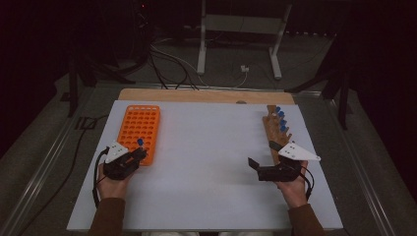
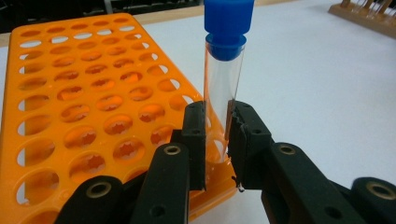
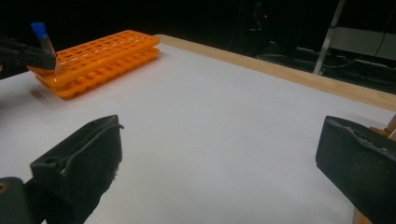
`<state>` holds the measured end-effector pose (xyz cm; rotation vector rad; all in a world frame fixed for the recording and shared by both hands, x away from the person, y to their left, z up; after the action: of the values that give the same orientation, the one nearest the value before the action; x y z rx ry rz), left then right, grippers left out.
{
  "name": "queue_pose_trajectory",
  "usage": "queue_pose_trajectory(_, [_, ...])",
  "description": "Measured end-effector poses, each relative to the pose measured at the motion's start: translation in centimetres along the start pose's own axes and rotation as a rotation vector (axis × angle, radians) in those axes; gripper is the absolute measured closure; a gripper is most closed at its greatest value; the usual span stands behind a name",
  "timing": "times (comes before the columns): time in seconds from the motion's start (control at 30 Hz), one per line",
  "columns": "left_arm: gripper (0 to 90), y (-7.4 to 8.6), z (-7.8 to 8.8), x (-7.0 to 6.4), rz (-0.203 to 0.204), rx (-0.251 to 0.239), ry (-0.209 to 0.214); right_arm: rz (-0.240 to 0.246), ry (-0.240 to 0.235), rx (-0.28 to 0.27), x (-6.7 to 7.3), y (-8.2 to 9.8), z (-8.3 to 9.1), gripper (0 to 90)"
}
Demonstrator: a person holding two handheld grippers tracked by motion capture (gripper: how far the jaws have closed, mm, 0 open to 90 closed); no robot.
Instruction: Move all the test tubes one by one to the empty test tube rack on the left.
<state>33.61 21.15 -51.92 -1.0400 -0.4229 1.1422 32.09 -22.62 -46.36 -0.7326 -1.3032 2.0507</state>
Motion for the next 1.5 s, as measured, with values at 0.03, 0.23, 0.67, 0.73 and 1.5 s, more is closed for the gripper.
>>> queue_pose_trajectory(0.03, [78.0, 0.0, 0.0, 0.0, -0.003, 0.004, -0.001, 0.000, -0.001, 0.000, 0.0, 0.0, 0.0, 0.8])
queue_pose_trajectory(0.23, [78.0, 0.4, -0.4, -0.1, -0.031, 0.034, -0.025, 0.004, -0.003, 0.004, 0.1, 0.1, -0.1, 1.0])
queue_pose_trajectory(0.67, [63.6, 0.4, -0.1, -0.1, -0.009, 0.014, -0.063, 0.001, -0.004, 0.008, 0.1, 0.2, -0.2, 1.0])
queue_pose_trajectory(0.73, [57.7, 0.3, 0.3, 0.0, 0.018, -0.001, -0.047, -0.003, 0.000, 0.007, -0.1, 0.2, -0.2, 1.0])
queue_pose_trajectory(1.5, [0.8, -0.6, 4.9, 1.3, 0.164, -0.154, -0.075, -0.051, 0.177, 0.033, -7.1, -0.2, 0.7, 3.6])
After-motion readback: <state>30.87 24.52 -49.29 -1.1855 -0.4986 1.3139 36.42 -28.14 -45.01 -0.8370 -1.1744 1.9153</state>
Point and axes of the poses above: each handheld gripper's, and its own axes: z roughly backward along the jaws, y roughly out of its underside, x roughly to its left, the point moved 5 cm from there along -z, roughly forward along the jaws, and after that the axes turned 11 degrees about z, right-handed, at the moved point
